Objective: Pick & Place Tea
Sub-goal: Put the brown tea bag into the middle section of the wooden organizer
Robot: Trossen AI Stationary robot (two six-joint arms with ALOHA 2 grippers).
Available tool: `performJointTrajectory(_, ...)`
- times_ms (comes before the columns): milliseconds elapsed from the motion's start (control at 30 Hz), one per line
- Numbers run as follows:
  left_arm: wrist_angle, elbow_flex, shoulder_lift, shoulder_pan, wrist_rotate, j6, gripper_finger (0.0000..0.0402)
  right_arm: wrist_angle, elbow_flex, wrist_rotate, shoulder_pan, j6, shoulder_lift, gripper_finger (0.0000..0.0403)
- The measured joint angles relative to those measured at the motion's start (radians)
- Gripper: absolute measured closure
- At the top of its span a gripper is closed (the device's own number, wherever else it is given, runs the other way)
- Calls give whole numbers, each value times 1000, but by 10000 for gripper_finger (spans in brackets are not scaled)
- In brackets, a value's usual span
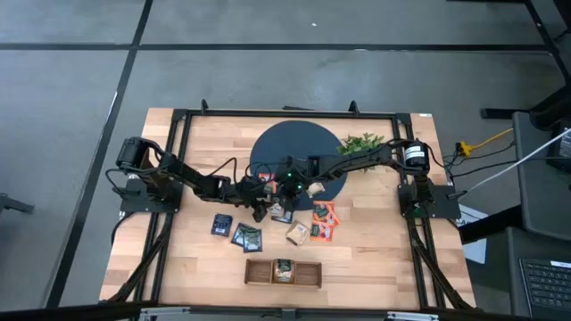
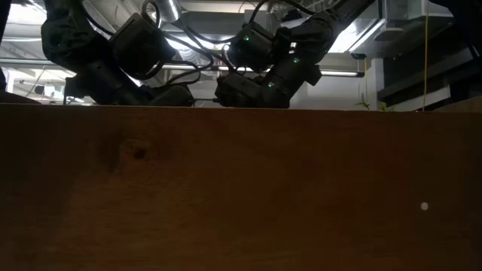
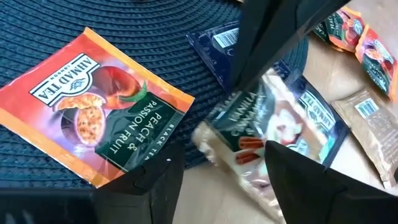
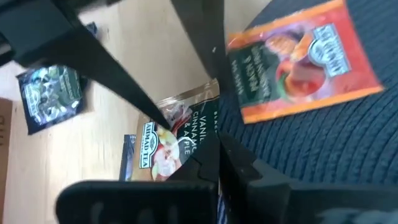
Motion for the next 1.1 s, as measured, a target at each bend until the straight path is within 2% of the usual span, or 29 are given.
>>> performJointTrajectory(233,-1,0,0,0,4,0,234,26,0,0,0,-2,0,399)
performJointTrajectory(700,-2,0,0,-1,4,-1,390,26,0,3,0,-26,0,380)
performJointTrajectory(900,-2,0,0,-1,4,-1,398,25,0,-22,0,-55,0,380)
performJointTrajectory(1100,-3,0,-16,-3,15,2,399,26,0,-164,-1,-75,0,374)
